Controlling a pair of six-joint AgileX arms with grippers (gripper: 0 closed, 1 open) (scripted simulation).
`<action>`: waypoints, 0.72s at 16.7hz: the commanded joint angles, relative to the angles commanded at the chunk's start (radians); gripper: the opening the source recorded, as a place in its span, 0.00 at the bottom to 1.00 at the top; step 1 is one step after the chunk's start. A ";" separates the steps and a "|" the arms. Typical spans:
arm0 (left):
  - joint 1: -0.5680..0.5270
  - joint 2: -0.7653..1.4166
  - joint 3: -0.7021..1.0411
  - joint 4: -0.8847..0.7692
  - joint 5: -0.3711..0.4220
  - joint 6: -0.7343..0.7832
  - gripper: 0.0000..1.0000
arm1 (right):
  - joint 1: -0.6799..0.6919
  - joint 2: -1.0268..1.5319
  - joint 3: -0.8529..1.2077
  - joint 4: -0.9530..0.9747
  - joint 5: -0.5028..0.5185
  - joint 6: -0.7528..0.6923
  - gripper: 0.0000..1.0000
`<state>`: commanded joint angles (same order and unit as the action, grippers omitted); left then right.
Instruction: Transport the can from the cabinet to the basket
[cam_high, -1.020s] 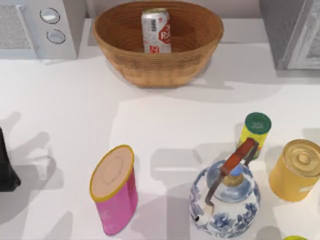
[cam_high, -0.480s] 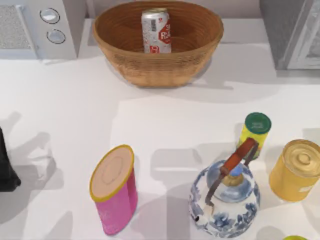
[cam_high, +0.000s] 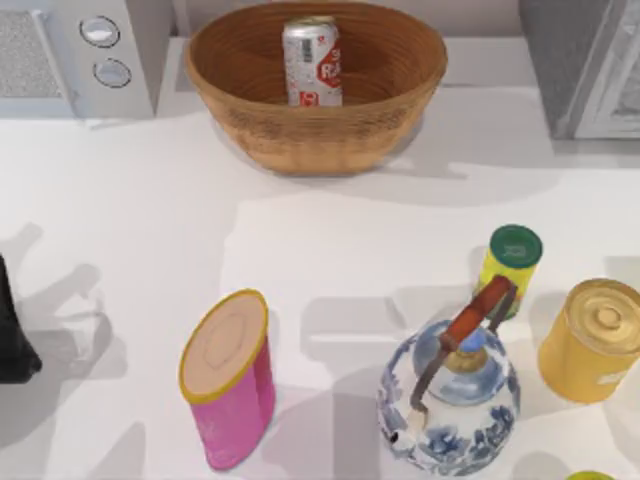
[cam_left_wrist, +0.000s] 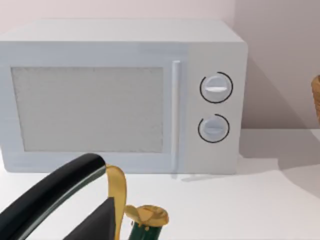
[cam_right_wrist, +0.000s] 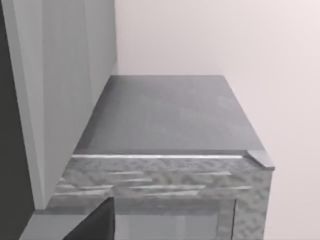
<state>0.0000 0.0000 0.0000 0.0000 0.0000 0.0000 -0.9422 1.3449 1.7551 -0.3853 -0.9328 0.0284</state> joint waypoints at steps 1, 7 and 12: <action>0.000 0.000 0.000 0.000 0.000 0.000 1.00 | 0.050 0.002 0.005 -0.003 0.049 0.000 1.00; 0.000 0.000 0.000 0.000 0.000 0.000 1.00 | 0.508 0.007 0.021 -0.027 0.506 -0.004 1.00; 0.000 0.000 0.000 0.000 0.000 0.000 1.00 | 0.969 -0.011 0.006 -0.045 0.968 -0.007 1.00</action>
<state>0.0000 0.0000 0.0000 0.0000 0.0000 0.0000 0.0264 1.3339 1.7613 -0.4300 0.0354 0.0215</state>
